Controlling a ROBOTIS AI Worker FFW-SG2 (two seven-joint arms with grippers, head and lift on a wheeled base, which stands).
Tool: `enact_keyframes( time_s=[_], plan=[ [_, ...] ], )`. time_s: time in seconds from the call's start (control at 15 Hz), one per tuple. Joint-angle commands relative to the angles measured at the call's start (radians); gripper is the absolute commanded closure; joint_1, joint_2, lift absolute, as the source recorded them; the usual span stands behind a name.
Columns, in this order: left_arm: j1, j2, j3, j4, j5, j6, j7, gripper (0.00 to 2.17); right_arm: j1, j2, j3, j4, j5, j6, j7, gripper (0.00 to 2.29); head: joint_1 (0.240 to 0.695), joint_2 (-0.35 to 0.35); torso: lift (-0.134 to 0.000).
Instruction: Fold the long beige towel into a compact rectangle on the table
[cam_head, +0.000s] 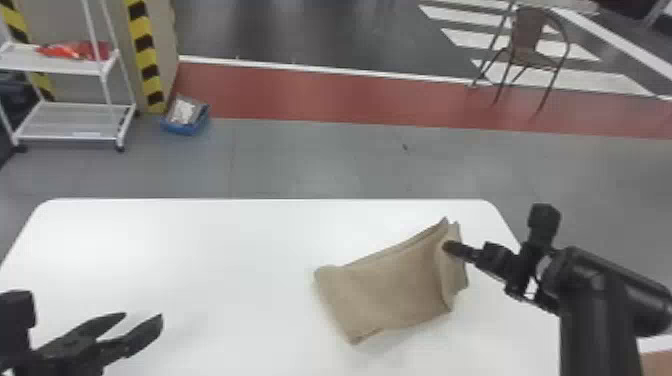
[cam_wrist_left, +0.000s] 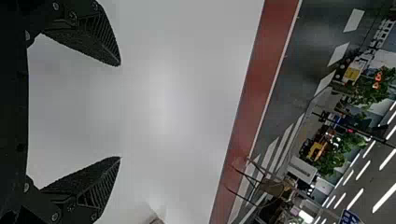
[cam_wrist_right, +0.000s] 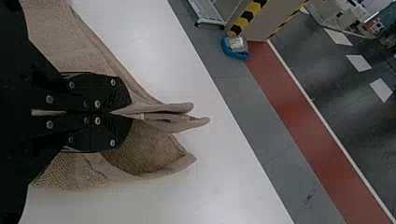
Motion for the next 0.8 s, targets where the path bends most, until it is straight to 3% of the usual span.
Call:
enact_keyframes(
  time_s=[0.0,0.07,0.13,0.2,0.73],
  plan=[
    [-0.010,-0.002,-0.007,0.009,-0.002,0.000,0.000,0.19,-0.022,-0.001,0.028,0.051,0.005,-0.052,-0.001,1.28,0.695,-0.204,0.000],
    [-0.013,-0.002,-0.010,0.012,-0.002,0.000,0.000,0.19,-0.022,0.000,0.043,0.053,0.008,-0.055,-0.001,0.97,0.695,-0.201,0.000],
    [-0.019,-0.002,-0.012,0.018,-0.002,0.000,0.000,0.19,-0.019,0.000,0.045,0.053,0.011,-0.058,0.001,0.32,0.695,-0.198,0.000],
    [-0.025,-0.002,-0.012,0.028,-0.002,0.000,0.000,0.19,-0.011,-0.001,0.036,0.047,0.011,-0.058,-0.001,0.00,0.695,-0.194,0.000],
    [-0.057,-0.002,-0.030,0.072,-0.005,-0.003,0.005,0.19,0.134,-0.003,-0.098,-0.134,-0.041,0.006,0.007,0.04,0.695,-0.251,0.000]
  ],
)
